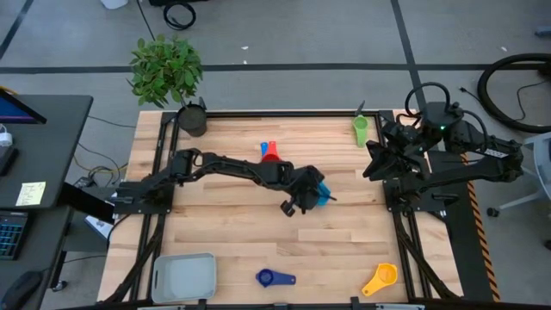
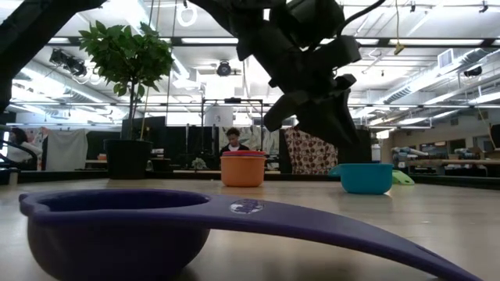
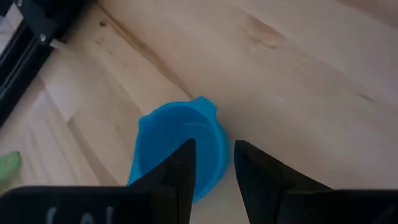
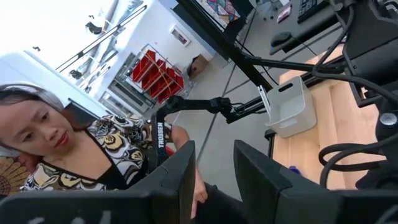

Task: Nest measuring cups in basket
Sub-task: Stack the light blue measuring cup on top of the red measuring cup

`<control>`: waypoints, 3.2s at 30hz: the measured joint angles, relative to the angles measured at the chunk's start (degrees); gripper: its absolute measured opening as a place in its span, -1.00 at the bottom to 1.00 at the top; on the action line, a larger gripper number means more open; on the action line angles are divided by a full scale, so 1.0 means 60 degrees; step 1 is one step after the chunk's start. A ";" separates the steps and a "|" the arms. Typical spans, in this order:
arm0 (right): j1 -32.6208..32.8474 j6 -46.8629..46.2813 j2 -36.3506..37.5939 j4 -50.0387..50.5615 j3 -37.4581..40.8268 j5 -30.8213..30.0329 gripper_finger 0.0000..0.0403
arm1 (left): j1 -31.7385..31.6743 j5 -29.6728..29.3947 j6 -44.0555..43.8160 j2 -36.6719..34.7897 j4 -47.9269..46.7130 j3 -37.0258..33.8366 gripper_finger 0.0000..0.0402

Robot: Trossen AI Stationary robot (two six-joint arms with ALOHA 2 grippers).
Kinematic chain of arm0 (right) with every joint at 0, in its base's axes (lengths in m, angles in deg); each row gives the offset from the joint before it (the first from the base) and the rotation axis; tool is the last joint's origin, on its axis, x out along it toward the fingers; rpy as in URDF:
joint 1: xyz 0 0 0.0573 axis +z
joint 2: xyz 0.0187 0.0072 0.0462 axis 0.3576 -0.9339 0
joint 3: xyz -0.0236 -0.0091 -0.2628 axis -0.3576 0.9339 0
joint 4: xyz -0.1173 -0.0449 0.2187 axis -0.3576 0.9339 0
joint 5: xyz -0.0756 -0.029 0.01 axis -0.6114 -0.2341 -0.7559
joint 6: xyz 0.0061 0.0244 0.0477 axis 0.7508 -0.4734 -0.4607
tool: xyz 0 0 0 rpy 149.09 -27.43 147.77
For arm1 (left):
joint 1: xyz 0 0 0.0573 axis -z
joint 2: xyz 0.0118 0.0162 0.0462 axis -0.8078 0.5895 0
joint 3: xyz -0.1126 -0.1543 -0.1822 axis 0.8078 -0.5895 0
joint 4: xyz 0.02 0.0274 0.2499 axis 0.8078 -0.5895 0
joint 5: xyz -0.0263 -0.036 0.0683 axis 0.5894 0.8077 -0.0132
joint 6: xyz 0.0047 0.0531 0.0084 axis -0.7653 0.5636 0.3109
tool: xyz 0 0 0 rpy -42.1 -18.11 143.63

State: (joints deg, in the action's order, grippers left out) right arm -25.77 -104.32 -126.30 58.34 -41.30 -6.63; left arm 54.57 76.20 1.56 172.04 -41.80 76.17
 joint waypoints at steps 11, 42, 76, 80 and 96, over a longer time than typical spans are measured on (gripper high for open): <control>0.0000 -0.0030 0.0000 0.0000 0.0000 0.0000 -0.43 | -0.0142 0.0334 0.0004 0.0021 0.0025 0.0000 -0.42; 0.0000 -0.0102 0.0295 -0.0047 0.0000 0.0000 -0.43 | -0.0339 0.0846 0.1581 0.0891 0.0119 -0.0040 -0.45; -0.0004 0.0000 0.0295 -0.0076 0.0000 0.0000 -0.43 | -0.2326 0.0536 -0.1013 0.0319 -0.8570 0.4980 -0.92; -0.0002 0.0000 0.0295 -0.0076 0.0000 -0.0004 -0.43 | -0.2680 0.0593 -0.1114 0.0320 -0.9116 0.4980 -0.92; -0.0003 0.0198 0.0295 -0.0076 0.0000 0.0104 -0.43 | -0.2538 0.0854 -0.0937 0.0320 -0.9833 0.4972 -0.92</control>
State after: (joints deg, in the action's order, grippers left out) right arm -25.79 -103.14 -124.53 57.88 -41.30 -6.00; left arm 39.34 81.33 -4.06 173.96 -100.80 106.01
